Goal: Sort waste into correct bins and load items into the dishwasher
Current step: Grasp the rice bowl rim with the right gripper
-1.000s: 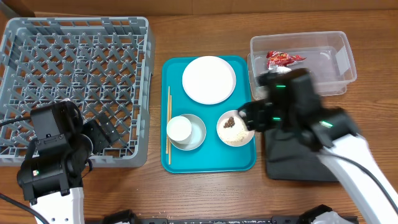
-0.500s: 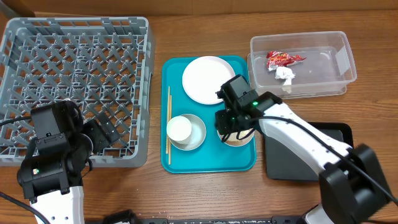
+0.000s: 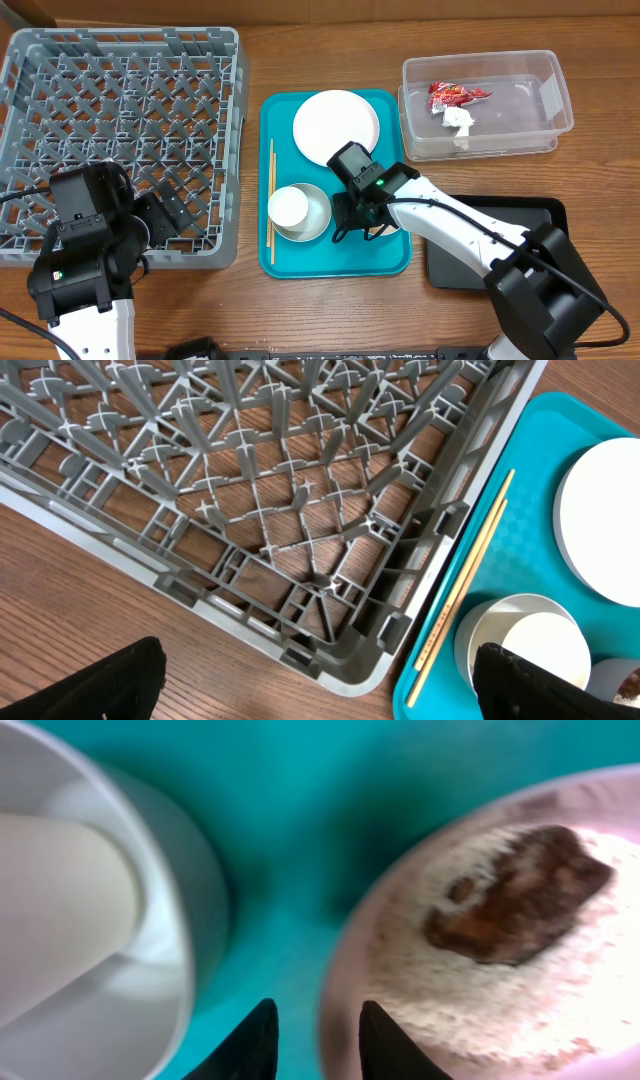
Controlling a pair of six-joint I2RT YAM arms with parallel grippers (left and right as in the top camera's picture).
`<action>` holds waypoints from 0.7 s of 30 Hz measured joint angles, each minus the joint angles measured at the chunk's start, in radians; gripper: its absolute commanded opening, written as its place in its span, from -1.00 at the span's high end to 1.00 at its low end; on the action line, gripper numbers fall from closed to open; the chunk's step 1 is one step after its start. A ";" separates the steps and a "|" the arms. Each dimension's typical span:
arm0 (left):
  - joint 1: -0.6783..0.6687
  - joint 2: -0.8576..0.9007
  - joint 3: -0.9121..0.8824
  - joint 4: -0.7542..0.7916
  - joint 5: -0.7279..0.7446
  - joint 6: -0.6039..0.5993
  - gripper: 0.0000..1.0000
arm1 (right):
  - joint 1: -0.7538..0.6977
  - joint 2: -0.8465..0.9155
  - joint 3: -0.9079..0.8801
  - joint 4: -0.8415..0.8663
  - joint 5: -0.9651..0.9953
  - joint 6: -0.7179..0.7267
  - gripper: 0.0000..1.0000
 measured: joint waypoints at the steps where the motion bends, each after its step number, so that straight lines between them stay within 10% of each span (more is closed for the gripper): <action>1: 0.000 0.000 0.000 0.000 0.000 0.000 -1.00 | -0.001 0.000 -0.007 0.006 0.008 0.011 0.60; 8: 0.000 0.000 0.000 -0.001 0.000 0.000 -1.00 | 0.000 0.000 -0.028 0.026 0.036 0.034 0.92; 21: 0.000 0.000 0.000 -0.002 0.000 0.000 -1.00 | -0.008 -0.039 0.072 -0.142 0.056 0.040 0.92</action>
